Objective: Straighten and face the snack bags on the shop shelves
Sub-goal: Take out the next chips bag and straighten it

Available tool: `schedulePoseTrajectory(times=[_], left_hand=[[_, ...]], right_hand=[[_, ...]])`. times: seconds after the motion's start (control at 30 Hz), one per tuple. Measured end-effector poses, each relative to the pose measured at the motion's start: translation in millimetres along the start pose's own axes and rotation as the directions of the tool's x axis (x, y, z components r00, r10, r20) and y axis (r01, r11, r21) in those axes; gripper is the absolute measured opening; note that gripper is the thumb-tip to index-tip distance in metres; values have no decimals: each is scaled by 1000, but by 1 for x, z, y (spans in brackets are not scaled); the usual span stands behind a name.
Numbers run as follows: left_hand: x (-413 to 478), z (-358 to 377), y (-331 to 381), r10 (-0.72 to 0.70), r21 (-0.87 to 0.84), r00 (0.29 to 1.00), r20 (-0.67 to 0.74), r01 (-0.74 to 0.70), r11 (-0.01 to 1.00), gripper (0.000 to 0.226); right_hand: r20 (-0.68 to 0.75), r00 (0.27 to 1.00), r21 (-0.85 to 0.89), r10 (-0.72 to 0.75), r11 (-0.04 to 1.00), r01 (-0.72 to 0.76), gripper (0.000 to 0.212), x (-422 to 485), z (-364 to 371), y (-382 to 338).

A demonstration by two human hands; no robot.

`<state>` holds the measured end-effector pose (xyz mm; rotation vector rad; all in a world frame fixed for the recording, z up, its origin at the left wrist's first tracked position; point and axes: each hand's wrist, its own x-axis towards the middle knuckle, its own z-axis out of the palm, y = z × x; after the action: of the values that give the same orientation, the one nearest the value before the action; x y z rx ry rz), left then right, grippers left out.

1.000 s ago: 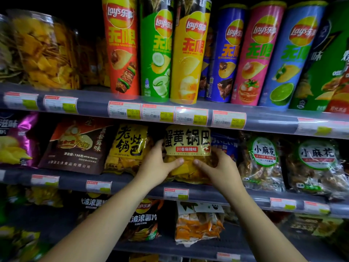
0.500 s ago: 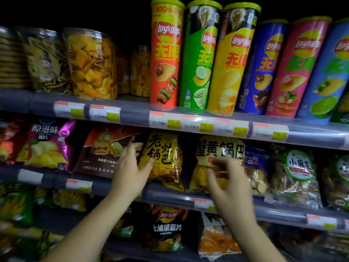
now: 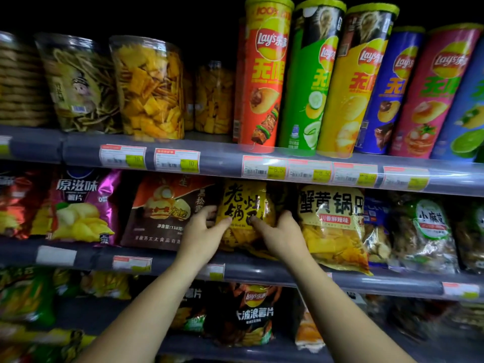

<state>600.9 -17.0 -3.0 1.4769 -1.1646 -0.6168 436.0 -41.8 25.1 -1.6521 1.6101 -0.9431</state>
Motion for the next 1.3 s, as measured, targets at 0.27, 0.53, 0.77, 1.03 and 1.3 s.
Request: schedulePoseTrajectory(times=[0.27, 0.53, 0.77, 1.03, 1.3], left_hand=[[1, -10, -1, -84, -373, 996, 22, 86, 924, 34], [-47, -30, 30, -77, -313, 975, 211, 142, 939, 55], [-89, -26, 31, -48, -345, 906, 420, 208, 915, 77], [-121, -26, 13, -69, -337, 853, 517, 277, 900, 74], [-105, -20, 59, -95, -386, 991, 90, 122, 914, 45]], right_hand=[[3, 989, 13, -146, 989, 146, 96, -8, -3, -14], [190, 979, 390, -73, 921, -7, 93, -35, -42, 18], [456, 870, 529, -188, 843, -95, 49, -50, -68, 35], [583, 769, 602, -263, 776, -191, 56, -47, -69, 62], [612, 707, 588, -353, 801, -109, 79, -56, -62, 75]])
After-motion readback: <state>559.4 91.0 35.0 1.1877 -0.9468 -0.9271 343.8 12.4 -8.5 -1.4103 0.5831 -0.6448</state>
